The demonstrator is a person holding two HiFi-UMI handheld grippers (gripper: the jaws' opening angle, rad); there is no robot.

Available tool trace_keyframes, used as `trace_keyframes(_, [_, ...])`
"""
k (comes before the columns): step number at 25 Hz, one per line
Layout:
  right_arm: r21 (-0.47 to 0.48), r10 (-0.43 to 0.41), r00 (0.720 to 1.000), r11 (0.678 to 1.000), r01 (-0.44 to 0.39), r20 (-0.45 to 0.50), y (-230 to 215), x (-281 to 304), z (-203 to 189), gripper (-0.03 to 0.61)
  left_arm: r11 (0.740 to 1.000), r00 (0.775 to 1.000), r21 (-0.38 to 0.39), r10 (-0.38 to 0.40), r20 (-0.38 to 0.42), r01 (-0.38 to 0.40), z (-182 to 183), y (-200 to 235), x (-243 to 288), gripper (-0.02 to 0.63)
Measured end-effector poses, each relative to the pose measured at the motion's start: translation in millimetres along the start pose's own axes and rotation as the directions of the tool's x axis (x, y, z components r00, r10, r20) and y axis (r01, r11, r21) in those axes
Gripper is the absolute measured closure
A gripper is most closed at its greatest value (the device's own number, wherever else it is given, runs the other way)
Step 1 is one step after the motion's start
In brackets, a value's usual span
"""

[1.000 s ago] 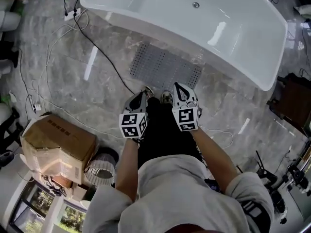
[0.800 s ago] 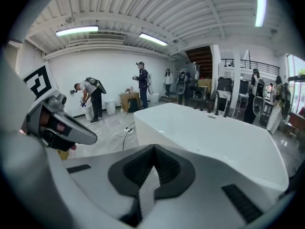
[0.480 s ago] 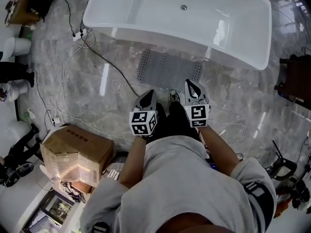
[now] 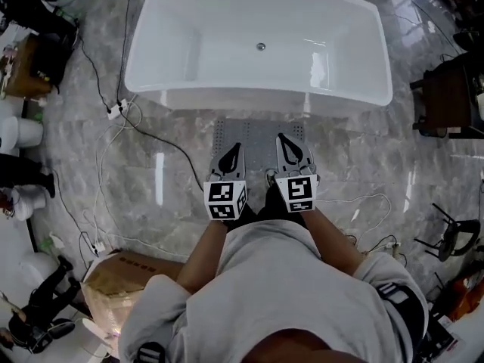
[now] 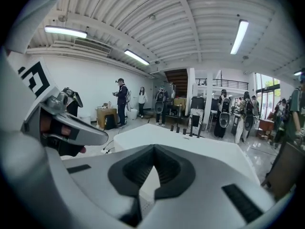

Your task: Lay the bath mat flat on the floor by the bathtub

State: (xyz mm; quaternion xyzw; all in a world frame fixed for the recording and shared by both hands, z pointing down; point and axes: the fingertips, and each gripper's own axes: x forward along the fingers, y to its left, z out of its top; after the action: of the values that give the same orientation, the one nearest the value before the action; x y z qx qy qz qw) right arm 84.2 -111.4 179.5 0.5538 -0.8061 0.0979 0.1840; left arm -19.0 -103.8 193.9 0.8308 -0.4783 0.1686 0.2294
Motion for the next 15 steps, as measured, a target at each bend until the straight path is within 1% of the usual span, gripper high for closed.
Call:
trace_keyframes(3, [0.045, -0.058, 0.997, 0.997, 0.055, 0.046, 11, -12, 30, 0.572, 0.99, 0.992, 0.082, -0.12, 0.044, 0.117, 30, -5, -12, 0.603])
trace_keyframes(5, [0.061, -0.095, 0.993, 0.994, 0.091, 0.074, 17, -20, 48, 0.572, 0.981, 0.983, 0.119, -0.163, 0.078, 0.154, 50, -4, -21, 0.603])
trace_keyframes(7, [0.075, -0.113, 0.989, 0.992, 0.106, 0.099, 24, -24, 63, 0.572, 0.982, 0.981, 0.129, -0.155, 0.113, 0.14, 66, 6, -29, 0.603])
trace_keyframes(10, [0.092, -0.109, 0.984, 0.991, 0.096, 0.138, 30, -31, 83, 0.572, 0.989, 0.983, 0.11, -0.112, 0.145, 0.096, 82, 24, -37, 0.603])
trace_keyframes(12, [0.083, -0.112, 0.981, 0.992, 0.1, 0.159, 22, -35, 95, 0.572, 0.991, 0.982, 0.102, -0.098, 0.162, 0.082, 95, 26, -37, 0.603])
trace_keyframes(15, [0.066, -0.145, 0.97, 0.989, 0.135, 0.195, 2, -45, 112, 0.572, 0.988, 0.973, 0.137, -0.105, 0.204, 0.077, 116, 19, -40, 0.603])
